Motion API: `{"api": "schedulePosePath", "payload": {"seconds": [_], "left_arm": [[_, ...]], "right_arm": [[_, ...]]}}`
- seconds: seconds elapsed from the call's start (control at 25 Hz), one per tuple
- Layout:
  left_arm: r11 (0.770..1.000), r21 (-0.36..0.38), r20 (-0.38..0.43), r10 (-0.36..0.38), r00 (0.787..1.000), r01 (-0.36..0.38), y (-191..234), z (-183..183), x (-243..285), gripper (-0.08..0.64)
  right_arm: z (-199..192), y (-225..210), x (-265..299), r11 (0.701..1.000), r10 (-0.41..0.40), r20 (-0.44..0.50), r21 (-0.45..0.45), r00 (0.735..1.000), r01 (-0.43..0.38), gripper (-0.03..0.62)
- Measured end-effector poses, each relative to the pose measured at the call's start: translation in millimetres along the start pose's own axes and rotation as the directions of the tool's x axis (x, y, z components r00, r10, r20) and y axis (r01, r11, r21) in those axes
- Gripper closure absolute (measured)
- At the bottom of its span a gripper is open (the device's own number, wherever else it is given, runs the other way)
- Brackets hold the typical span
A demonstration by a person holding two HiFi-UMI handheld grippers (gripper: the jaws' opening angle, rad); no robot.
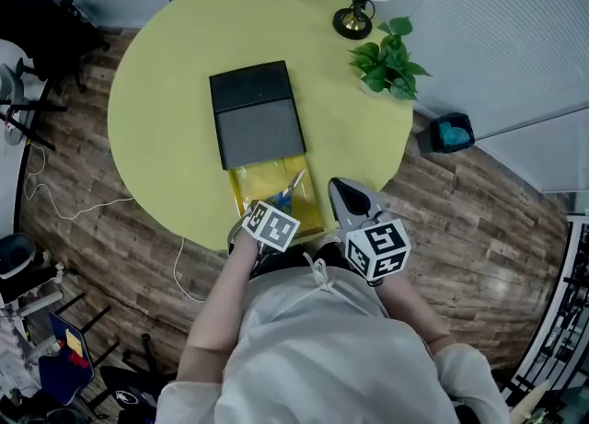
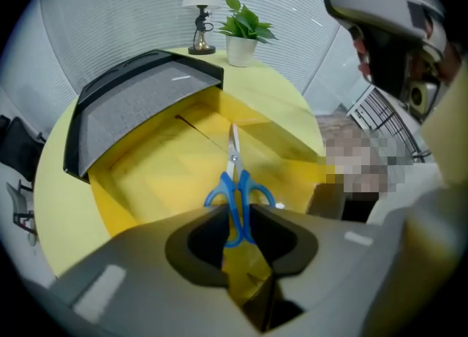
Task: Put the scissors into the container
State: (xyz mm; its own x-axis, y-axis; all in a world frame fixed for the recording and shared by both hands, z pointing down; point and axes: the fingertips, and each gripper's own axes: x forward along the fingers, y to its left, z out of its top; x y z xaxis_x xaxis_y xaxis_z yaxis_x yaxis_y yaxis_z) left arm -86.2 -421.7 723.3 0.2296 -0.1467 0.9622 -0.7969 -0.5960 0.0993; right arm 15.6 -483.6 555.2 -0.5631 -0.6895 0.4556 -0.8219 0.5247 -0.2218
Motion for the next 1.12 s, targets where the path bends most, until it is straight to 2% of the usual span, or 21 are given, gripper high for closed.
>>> {"api": "schedulePosePath", "payload": {"seconds": [0.12,0.2,0.32,0.52,0.56,0.64,0.72,0.76,0.92,1.12], "left_arm": [[1.0,-0.023,0.04,-0.016,0.999,0.017,-0.6,2.1,-3.7,0.462],[0.998,-0.033,0.064,-0.041,0.997,0.044,-3.2,3.1,-6.7,0.43],[0.996,-0.069,0.11,-0.049,0.993,0.057,-0.1,4.2,-13.2,0.446],[0.987,-0.156,0.226,0.014,0.974,0.022,17.9,9.5,-35.3,0.524],[0.986,-0.167,0.251,0.033,0.967,0.01,22.0,11.3,-41.7,0.554],[0.984,-0.176,0.317,0.067,0.946,-0.011,28.9,19.0,-58.9,0.554],[0.983,-0.178,0.407,0.109,0.907,-0.038,35.0,32.3,-83.0,0.554],[0.982,-0.179,0.461,0.138,0.877,-0.06,38.5,39.6,-96.8,0.554],[0.968,-0.214,0.655,0.24,0.716,-0.129,47.2,63.8,-155.6,0.554],[0.946,-0.279,0.785,0.323,0.528,-0.163,54.1,75.4,-220.6,0.554]], "right_arm": [[-1.1,1.3,-1.7,1.0,0.0,-0.005,-0.004,1.0,0.0,0.592],[-1.5,1.0,-3.1,1.0,-0.003,-0.008,-0.001,1.0,0.003,0.592],[-1.2,3.3,-4.6,1.0,-0.001,-0.008,0.0,1.0,0.001,0.592],[2.9,11.3,-7.0,1.0,0.007,0.0,-0.022,1.0,-0.007,0.592],[4.4,12.9,-7.7,1.0,0.009,0.003,-0.027,1.0,-0.009,0.592],[8.4,16.2,-9.4,0.999,0.013,0.011,-0.04,1.0,-0.012,0.592],[13.3,19.2,-10.8,0.998,0.017,0.019,-0.053,1.0,-0.016,0.592],[16.4,20.9,-11.2,0.998,0.02,0.024,-0.059,1.0,-0.018,0.592],[31.5,28.8,-11.8,0.996,0.036,0.056,-0.089,0.998,-0.031,0.592],[50.4,36.9,-8.6,0.993,0.056,0.106,-0.11,0.993,-0.044,0.592]]}}
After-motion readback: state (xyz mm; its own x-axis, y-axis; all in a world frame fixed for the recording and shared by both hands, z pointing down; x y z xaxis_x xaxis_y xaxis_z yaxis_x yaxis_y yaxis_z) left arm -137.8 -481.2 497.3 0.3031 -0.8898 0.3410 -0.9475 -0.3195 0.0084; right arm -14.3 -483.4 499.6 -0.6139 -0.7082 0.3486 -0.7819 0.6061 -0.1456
